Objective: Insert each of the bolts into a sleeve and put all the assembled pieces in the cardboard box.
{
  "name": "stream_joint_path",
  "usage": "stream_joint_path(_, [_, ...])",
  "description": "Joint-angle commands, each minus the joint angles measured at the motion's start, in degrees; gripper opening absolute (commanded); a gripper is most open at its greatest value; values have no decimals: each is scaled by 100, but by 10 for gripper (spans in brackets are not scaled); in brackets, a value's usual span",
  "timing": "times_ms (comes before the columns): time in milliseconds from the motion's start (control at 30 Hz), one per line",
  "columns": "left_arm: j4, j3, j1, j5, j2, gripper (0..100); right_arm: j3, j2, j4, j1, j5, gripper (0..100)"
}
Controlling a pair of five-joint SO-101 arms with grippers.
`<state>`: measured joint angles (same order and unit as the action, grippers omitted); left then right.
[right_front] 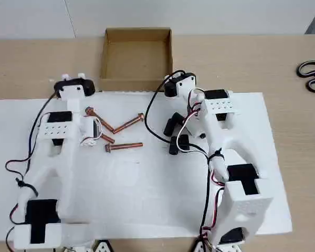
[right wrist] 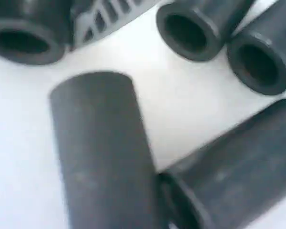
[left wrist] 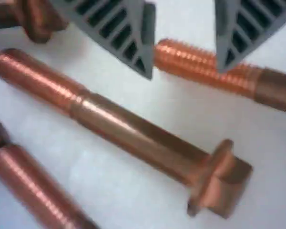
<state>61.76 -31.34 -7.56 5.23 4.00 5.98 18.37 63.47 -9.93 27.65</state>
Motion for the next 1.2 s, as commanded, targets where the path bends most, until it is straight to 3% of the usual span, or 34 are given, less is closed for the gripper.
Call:
stream_joint_path(0, [-79, -4, -35, 26, 97, 86, 18, 31, -31, -84, -9, 5])
stream_joint_path(200, [-70, 92, -35, 26, 114, 86, 9, -497, 374, -92, -18, 5])
stream_joint_path(433, [484, 470, 9, -9, 782, 86, 44, -1578, 866, 48, -167, 5])
stream_joint_path(800, [1055, 1402, 9, 193, 967, 88, 53, -1684, 1534, 971, -185, 7])
stream_joint_path(1033, [1029, 1719, 264, -527, 870, 90, 53, -1692, 1745, 1376, -422, 7])
stream_joint_path(1167, [1178, 2440, 431, -976, 158, 90, 53, -1692, 1763, 1508, -422, 7])
